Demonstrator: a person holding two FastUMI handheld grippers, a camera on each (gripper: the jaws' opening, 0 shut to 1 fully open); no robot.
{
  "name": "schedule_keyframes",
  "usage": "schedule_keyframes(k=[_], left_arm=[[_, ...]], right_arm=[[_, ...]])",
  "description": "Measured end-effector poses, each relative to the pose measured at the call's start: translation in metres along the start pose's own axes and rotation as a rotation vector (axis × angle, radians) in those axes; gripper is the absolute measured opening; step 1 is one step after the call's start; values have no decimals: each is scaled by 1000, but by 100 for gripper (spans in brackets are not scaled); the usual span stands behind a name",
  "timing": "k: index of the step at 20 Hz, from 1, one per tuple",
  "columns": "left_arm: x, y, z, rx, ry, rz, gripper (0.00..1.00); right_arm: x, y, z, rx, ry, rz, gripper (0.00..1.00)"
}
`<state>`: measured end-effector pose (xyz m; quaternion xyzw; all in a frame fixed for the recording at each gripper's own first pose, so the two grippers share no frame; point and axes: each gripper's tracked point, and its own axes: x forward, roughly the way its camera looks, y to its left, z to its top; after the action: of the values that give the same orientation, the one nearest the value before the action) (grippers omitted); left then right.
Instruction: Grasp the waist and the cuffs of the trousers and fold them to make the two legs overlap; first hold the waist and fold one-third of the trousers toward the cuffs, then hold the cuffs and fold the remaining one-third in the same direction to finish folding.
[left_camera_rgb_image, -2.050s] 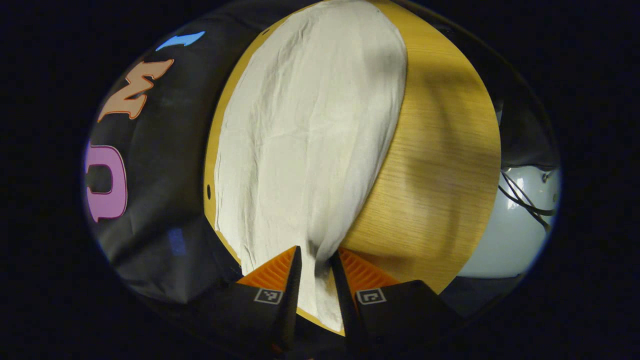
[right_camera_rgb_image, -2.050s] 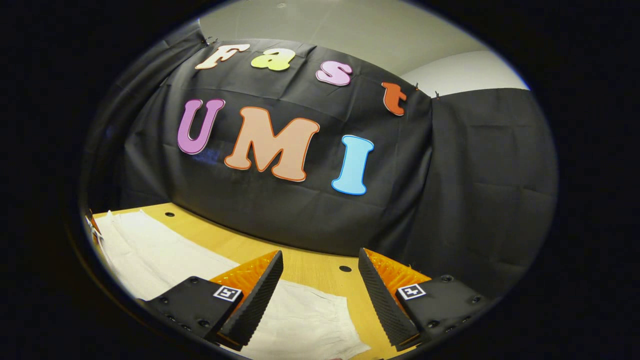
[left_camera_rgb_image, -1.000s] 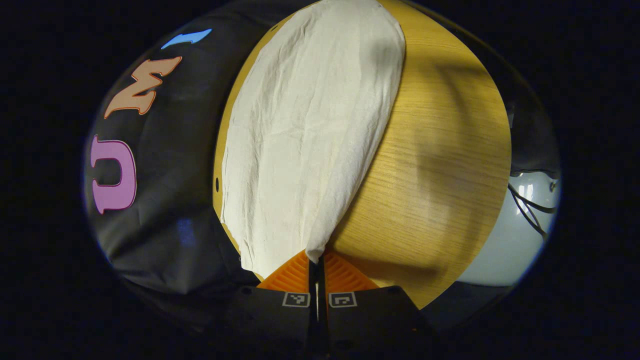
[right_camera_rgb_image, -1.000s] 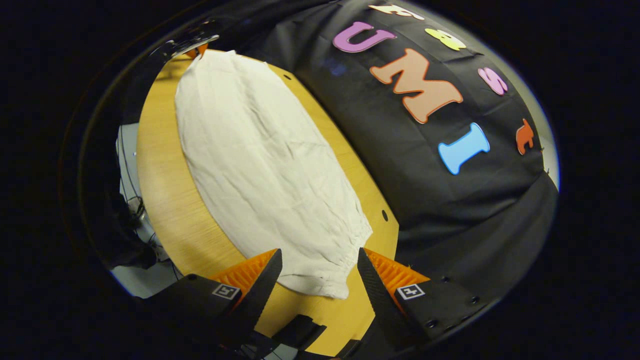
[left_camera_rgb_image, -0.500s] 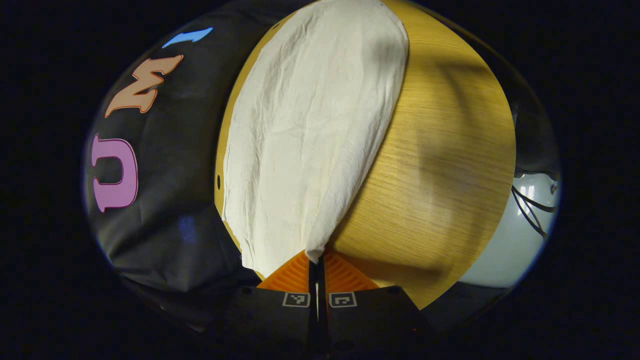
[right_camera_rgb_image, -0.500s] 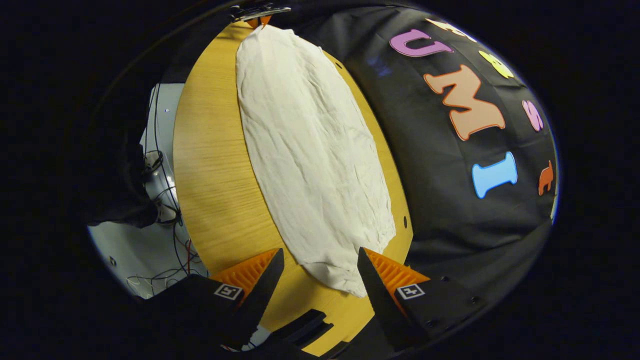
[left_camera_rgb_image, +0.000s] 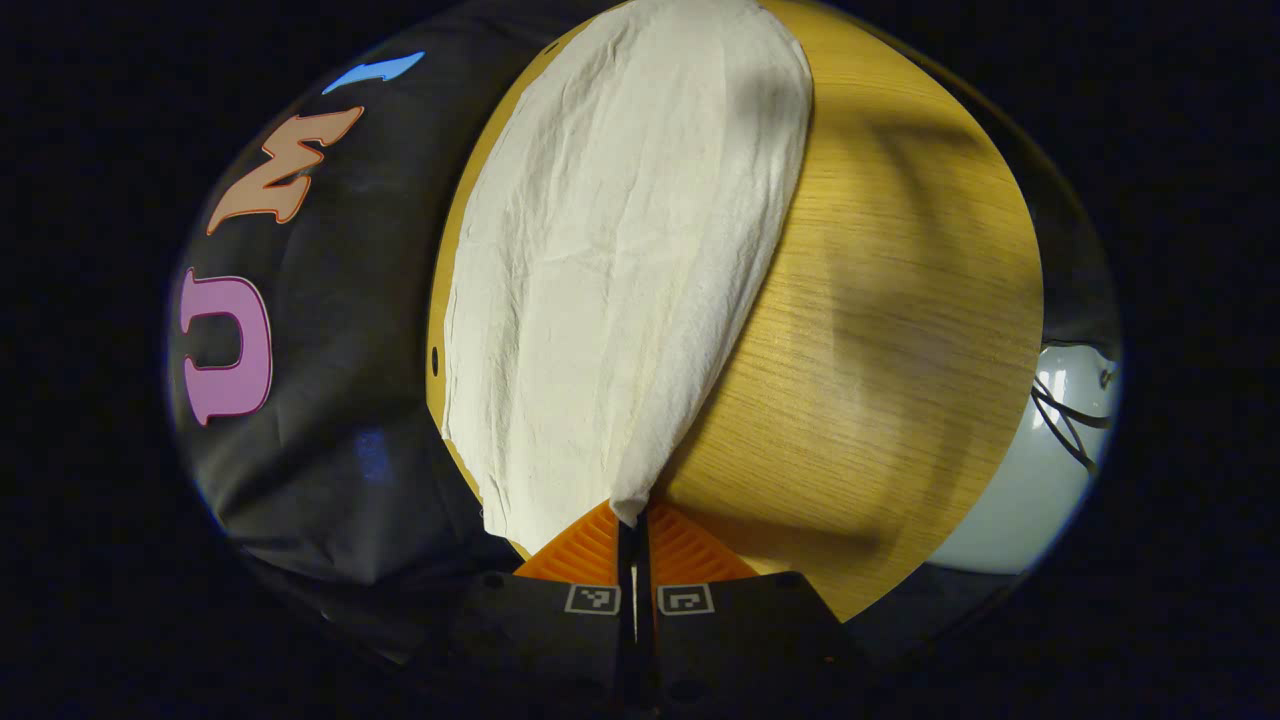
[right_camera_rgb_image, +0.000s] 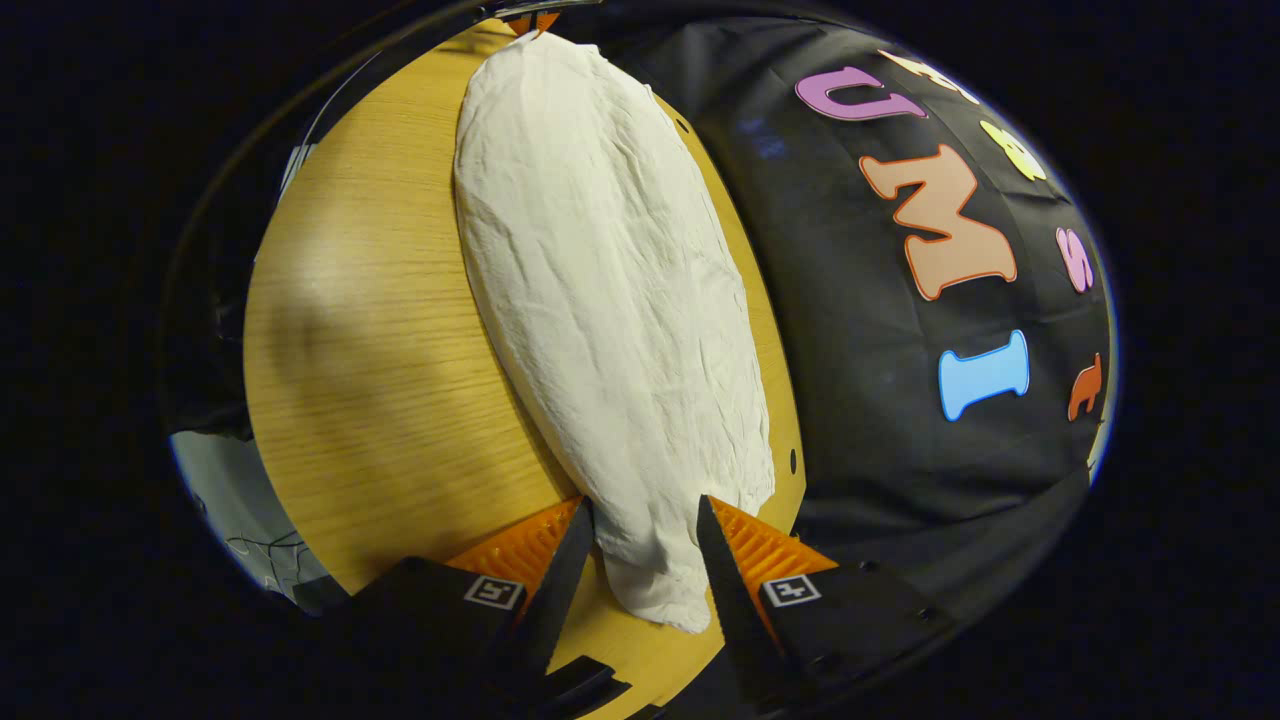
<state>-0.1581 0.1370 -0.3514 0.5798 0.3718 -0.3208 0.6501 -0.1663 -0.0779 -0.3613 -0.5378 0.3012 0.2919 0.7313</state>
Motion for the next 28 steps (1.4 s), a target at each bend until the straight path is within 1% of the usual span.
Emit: schedule_keyframes(k=[1,2,3,5,6,7,9,10,11,12,14,15,16,18,19,20,21,24,27,28], left_arm=[[1,1,0,-1,1,0,0],[2,2,-1,-3,3,0,0],[2,1,-2,-11,7,1,0],[4,5,-7,-35,20,0,0],[3,7,-8,-59,29,-1,0],[1,10,-6,-89,28,3,0],[-5,28,-2,-136,24,57,0],[-8,40,1,-141,30,89,0],[-11,51,3,-139,39,120,0],[-13,61,3,-139,42,145,0],[-15,76,5,-163,54,173,0],[-16,83,6,-182,62,182,0],[-16,90,7,-206,76,196,0],[-20,102,13,-250,99,229,0],[-23,110,16,-274,105,248,0],[-28,118,22,-293,107,266,0],[-29,129,28,-314,105,286,0],[-38,155,33,-434,84,332,0],[-40,176,38,-484,67,363,0],[-35,184,40,-494,61,367,0]], right_arm=[[4,5,-2,13,13,22,54],[4,10,-2,19,27,35,48],[5,7,-1,20,33,32,20],[3,9,-6,88,50,73,13],[0,8,-6,122,58,93,13],[0,0,-4,124,50,81,13],[-5,-24,4,92,21,20,13],[-7,-35,9,97,10,-8,10],[-8,-44,10,115,0,-33,12],[-8,-53,14,139,-9,-53,13],[-7,-74,19,169,-19,-92,12],[-5,-84,21,173,-28,-114,15],[-3,-94,25,182,-37,-134,12],[-3,-110,31,214,-62,-163,12],[-2,-117,32,230,-72,-175,10],[-1,-124,32,246,-81,-188,10],[-1,-131,32,259,-82,-201,13],[5,-157,35,300,-81,-253,13],[13,-181,43,379,-70,-302,13],[16,-188,46,394,-68,-326,10]])
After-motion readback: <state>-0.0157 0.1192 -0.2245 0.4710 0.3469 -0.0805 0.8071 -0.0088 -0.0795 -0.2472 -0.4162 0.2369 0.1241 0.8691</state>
